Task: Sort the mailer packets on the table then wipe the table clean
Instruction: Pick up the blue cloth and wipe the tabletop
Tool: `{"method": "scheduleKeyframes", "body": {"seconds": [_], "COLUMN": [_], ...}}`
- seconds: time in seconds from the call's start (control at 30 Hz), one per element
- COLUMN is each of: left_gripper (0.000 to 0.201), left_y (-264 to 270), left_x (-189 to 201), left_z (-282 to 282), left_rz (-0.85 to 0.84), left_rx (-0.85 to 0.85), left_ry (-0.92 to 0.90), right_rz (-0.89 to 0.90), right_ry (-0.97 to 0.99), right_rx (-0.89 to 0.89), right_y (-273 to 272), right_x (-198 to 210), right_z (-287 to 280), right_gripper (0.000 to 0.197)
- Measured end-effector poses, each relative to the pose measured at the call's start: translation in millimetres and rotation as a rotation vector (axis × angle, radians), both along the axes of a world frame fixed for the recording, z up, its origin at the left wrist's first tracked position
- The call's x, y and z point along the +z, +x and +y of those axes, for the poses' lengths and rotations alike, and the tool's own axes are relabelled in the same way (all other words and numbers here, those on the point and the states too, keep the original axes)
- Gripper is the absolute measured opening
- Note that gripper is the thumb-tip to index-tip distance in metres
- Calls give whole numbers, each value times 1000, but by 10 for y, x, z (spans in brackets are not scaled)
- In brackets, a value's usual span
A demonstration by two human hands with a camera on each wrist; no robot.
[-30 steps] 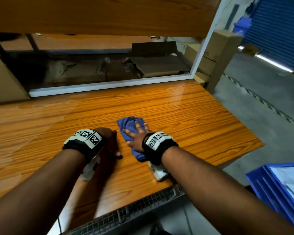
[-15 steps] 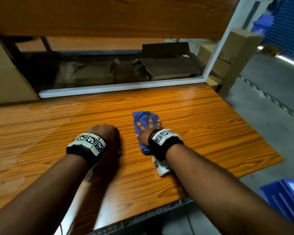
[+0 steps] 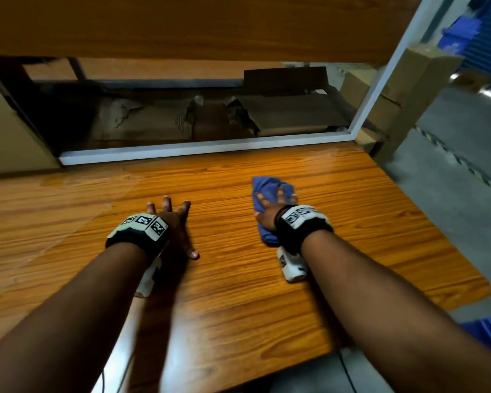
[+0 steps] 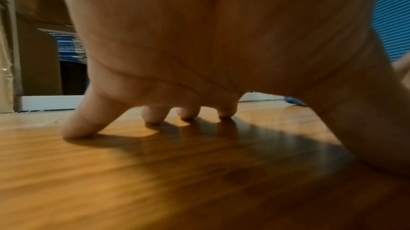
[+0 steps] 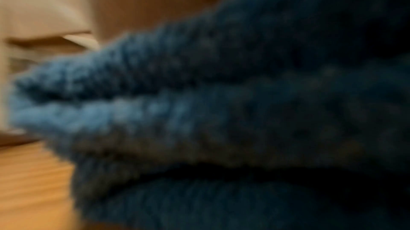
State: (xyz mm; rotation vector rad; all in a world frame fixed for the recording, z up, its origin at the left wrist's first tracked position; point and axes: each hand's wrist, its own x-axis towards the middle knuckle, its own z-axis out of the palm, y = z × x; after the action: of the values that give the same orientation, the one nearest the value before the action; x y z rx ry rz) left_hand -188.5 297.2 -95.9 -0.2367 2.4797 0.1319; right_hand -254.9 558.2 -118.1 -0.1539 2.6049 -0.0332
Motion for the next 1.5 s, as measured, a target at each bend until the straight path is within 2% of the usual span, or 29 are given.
{"method": "scheduleKeyframes", "body": {"seconds": [0.13,0.23,0.3,0.37,0.47,0.53,0.7,0.8,0.93,1.0,1.07,1.13,1.23,1.33,1.43,1.5], "left_gripper": [155,155,154,155,156,155,154,154,155,155,148,137,141,133,126,123], "left_y": [11,35,39,31,19,17,36,34,26,35,1,-120,-371,-557,-555,-535], "left_x": [-14,16,5,-15,-2,13,34,35,3,-29,-32,16,140,160,221,231], "left_z": [-12,-27,-51,-65,-55,-35,-19,-19,-49,-56,-68,-142,-220,-197,-168,-164], "left_rz": [7,1,9,12,4,6,9,7,11,23,41,98,162,127,76,66], "left_rx": [-7,-10,-16,-15,-10,-9,-1,5,6,-8,-22,-12,47,14,0,3], "left_ry": [4,36,59,76,68,56,46,51,69,57,52,74,116,35,-15,4], "right_rz": [-12,-14,-20,-18,1,-1,-33,-32,-9,-18,-21,-14,-14,-45,-37,-6], "right_ry": [-79,-45,-10,17,14,-27,-82,-64,29,53,65,30,-57,-108,-51,2], "right_rx": [220,263,168,-13,-104,-35,274,263,-4,-83,-80,-2,168,274,281,140], "right_y": [367,215,-75,-330,-394,-289,229,24,-506,-688,-724,-622,-291,-40,-257,-496], "right_x": [-19,4,-34,-35,75,117,44,15,90,79,87,109,75,-26,-59,10], "right_z": [-754,-632,-281,88,194,-86,-917,-690,141,361,316,71,-514,-932,-696,-267], "right_gripper": [63,63,67,68,64,63,62,63,66,72,76,71,65,63,64,65]}}
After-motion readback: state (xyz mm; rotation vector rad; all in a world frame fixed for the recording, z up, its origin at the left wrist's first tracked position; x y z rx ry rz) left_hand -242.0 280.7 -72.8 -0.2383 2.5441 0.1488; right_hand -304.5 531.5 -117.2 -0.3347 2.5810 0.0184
